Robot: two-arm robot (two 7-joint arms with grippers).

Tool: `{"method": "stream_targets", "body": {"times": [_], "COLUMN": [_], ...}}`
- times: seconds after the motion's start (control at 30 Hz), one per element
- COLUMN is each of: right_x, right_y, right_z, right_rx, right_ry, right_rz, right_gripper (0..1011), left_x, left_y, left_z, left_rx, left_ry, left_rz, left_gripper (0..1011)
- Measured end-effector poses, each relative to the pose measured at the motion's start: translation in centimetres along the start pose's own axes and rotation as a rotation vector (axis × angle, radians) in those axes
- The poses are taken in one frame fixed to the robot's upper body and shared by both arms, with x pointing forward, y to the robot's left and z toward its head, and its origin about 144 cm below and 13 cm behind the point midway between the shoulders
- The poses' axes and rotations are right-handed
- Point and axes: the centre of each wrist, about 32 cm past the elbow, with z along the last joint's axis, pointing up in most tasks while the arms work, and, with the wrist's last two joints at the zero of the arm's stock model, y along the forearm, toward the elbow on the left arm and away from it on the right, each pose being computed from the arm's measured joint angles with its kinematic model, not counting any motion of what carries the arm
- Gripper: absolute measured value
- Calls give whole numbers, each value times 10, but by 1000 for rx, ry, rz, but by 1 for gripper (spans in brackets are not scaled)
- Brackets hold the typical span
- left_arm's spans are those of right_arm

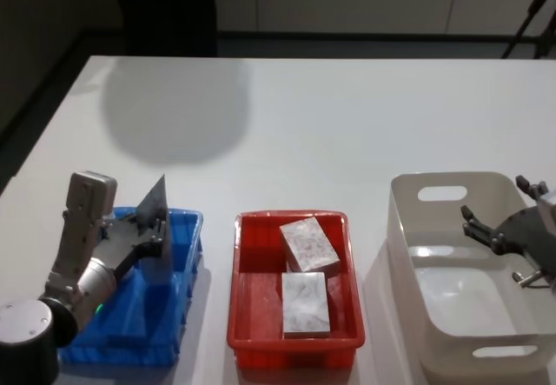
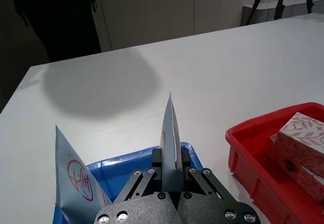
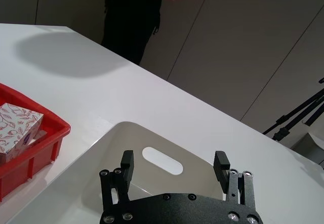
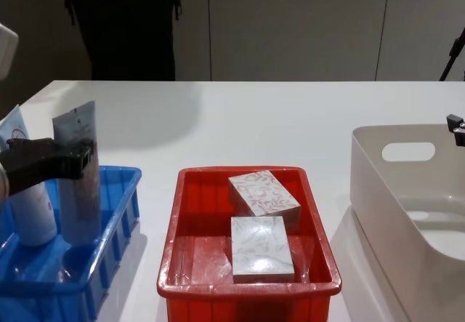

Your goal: Bimanual collaborative sorting of washing and personal care products

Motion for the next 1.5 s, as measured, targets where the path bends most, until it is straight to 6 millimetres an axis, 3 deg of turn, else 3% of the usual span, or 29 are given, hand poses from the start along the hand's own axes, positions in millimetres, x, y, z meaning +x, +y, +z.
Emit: {"method": "stream_targets", "body": {"times": [0.73,1.5], "right_x": [0,0], "right_y": [0,0], "right_z": [0,0], "right_rx": [0,0], "right_ry": [0,0], "right_rz": [0,0], "right_gripper": [1001,1001], "left_x": [30,37], "left_y": [31,39], "left_z": [22,31], "left_rx": [-97,-191], "left_ry": [-4,25], "left_rz": [-33,-180], "left_gripper": [194,193]}}
